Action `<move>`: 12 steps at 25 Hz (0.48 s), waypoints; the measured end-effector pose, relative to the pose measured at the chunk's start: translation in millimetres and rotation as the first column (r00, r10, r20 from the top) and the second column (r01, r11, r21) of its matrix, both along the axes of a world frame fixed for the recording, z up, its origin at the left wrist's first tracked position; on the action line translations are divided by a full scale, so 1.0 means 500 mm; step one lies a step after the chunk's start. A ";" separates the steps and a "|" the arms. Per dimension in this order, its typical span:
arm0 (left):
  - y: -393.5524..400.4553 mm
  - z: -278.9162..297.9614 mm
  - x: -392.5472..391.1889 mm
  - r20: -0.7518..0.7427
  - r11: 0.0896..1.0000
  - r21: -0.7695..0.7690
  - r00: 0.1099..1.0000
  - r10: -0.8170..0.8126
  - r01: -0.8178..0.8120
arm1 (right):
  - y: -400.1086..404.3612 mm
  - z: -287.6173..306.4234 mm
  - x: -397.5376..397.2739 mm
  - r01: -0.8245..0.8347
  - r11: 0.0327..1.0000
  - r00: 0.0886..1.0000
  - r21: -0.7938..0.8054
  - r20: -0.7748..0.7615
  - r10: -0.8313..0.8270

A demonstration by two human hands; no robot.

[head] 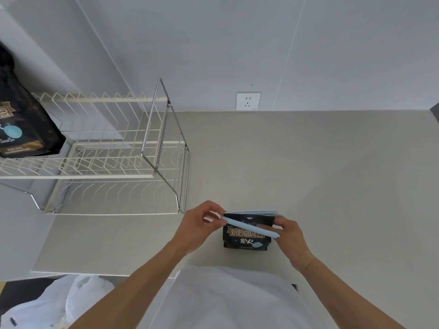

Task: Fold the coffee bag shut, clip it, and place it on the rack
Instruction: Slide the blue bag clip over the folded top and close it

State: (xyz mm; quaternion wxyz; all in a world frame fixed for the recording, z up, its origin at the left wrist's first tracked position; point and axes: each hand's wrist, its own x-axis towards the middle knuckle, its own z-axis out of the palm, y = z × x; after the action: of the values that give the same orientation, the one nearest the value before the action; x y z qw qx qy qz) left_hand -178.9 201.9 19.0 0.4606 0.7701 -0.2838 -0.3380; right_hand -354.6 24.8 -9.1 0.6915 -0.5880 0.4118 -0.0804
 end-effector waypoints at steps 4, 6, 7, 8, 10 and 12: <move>-0.003 -0.005 -0.009 -0.030 0.999 -0.014 0.998 0.050 -0.051 | 0.000 0.001 0.000 0.005 1.000 1.000 0.009 0.019 -0.006; -0.002 -0.008 -0.016 -0.055 0.996 -0.028 0.995 0.079 -0.080 | 0.000 -0.003 -0.003 0.006 1.000 1.000 0.002 0.014 -0.006; -0.003 -0.010 -0.020 -0.063 0.995 -0.035 0.993 0.095 -0.097 | 0.000 -0.005 -0.005 -0.001 1.000 1.000 -0.017 0.007 0.001; -0.004 -0.011 -0.024 -0.068 0.993 -0.041 0.992 0.109 -0.112 | 0.001 -0.007 -0.006 -0.012 0.999 1.000 -0.042 -0.004 0.011; -0.008 -0.011 -0.030 -0.063 0.990 -0.051 0.990 0.127 -0.130 | 0.000 -0.010 -0.008 -0.019 0.997 1.000 -0.081 -0.017 0.018; -0.009 -0.008 -0.029 -0.049 0.992 -0.051 0.993 0.109 -0.112 | -0.001 -0.011 -0.009 -0.015 0.996 1.000 -0.092 -0.015 0.014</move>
State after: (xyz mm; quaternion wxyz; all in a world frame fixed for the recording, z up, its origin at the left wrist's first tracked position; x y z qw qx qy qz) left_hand -193.3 197.2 14.9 0.5055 0.7640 -0.2391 -0.3219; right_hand -359.0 24.1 -14.7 0.6611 -0.6229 0.4085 -0.0902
